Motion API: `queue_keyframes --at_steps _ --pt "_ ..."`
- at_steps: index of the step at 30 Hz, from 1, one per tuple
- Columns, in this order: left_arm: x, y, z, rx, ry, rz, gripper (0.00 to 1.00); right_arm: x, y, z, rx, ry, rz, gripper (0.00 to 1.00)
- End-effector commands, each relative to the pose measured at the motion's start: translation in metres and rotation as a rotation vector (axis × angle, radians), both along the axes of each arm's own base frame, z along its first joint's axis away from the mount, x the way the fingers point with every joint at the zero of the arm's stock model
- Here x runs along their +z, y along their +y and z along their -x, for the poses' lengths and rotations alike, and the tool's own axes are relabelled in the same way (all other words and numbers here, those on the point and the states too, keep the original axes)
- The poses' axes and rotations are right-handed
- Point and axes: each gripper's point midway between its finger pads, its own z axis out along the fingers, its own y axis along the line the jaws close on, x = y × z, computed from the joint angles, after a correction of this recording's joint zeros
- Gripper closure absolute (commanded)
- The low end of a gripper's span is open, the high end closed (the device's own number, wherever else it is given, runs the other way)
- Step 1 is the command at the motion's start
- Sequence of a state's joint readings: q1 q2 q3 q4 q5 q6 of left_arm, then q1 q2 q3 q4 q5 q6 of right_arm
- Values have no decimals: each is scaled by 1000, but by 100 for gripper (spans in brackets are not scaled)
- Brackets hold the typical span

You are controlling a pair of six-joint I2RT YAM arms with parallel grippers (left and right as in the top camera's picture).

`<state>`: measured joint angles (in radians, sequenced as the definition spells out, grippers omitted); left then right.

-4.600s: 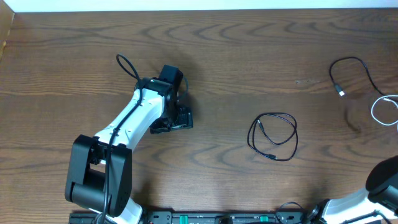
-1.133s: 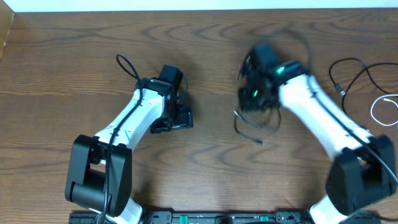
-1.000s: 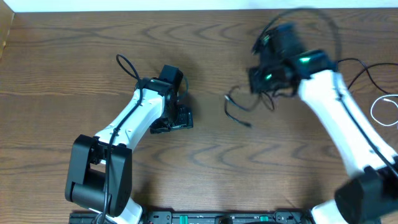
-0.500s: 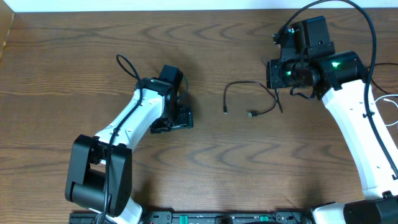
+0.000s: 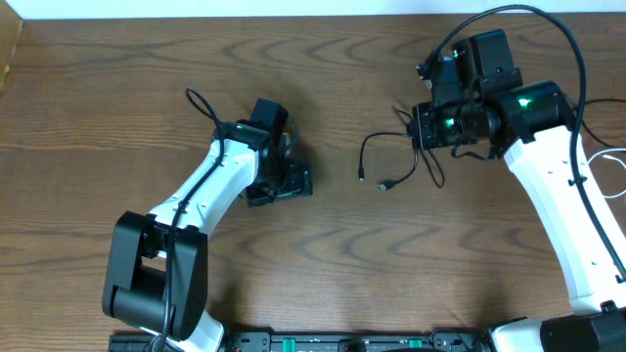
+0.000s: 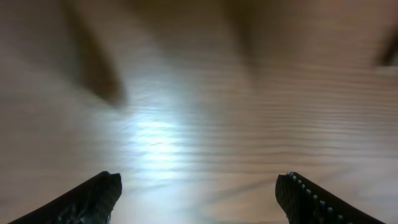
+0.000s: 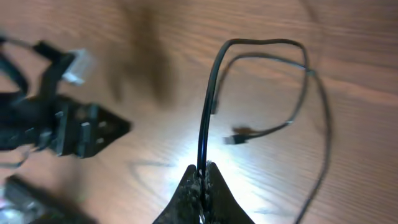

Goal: Untangle cables

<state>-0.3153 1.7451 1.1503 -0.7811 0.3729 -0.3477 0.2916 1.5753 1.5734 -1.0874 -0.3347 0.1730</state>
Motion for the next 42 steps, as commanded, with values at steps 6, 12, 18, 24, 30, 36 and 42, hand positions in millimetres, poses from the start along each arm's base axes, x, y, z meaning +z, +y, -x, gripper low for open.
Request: queue_keyframes --at_steps 6,12,18,24,30,36,42 --pt "52 -81 -6 -177 -65 537 16 5 38 22 133 44 -124 99" --pt "76 -99 -8 -233 -101 700 16 5 53 31 180 46 -122 99" --pt "92 -107 -9 -261 -119 791 15 5 61 35 203 38 -118 99" --pt "104 -112 -9 -292 -139 859 16 5 65 38 215 39 -118 99" --pt "119 -117 -8 -357 -181 944 16 4 63 37 211 37 -110 99" --pt "124 -113 -11 -353 -192 967 17 0 55 33 186 28 -59 99" --pt "124 -102 -21 -321 -209 965 16 -1 55 34 193 30 -57 99"
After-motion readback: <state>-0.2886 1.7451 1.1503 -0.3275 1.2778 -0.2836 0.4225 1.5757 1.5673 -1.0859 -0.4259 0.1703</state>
